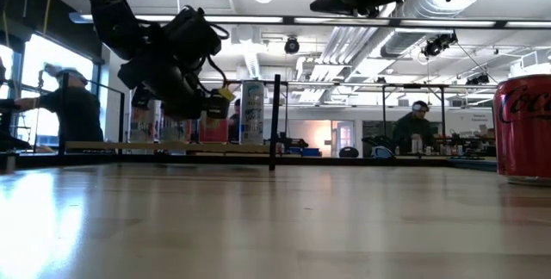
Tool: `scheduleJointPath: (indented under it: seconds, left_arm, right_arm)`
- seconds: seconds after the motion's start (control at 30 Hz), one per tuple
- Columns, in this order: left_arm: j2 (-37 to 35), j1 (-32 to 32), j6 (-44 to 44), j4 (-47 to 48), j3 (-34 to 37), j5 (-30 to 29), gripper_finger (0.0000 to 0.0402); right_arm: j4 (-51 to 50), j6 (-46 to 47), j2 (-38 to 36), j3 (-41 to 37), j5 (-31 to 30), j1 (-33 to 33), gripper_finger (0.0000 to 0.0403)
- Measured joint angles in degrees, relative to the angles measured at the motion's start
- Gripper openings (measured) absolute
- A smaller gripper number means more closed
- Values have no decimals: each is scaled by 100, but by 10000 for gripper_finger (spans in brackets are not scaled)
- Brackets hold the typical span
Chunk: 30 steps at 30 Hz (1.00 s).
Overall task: Place canned beverage on shelf
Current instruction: Put the white-pink soda can on the shelf aligned with the other white-pink soda can
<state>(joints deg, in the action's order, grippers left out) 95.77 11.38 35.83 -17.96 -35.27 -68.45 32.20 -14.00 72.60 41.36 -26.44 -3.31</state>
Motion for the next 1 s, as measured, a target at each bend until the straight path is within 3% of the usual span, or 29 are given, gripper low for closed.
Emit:
scheduleJointPath:
  seconds: [0.4, 0.67, 0.87, 1.0]
  left_arm:
    - [-184, 40, 445, 597, 4, -209, 0]
    - [-210, 375, -643, -467, 2, 868, 0]
    - [-210, 608, -521, -289, 2, 844, 0]
    - [-210, 627, -297, -20, 2, 527, 0]
  right_arm:
    - [-30, 0, 2, 2, 2, 0, 0]
    - [-26, 0, 2, 2, 4, 0, 0]
    - [-26, 0, 2, 2, 4, 0, 0]
    - [-26, -7, 2, 2, 4, 0, 0]
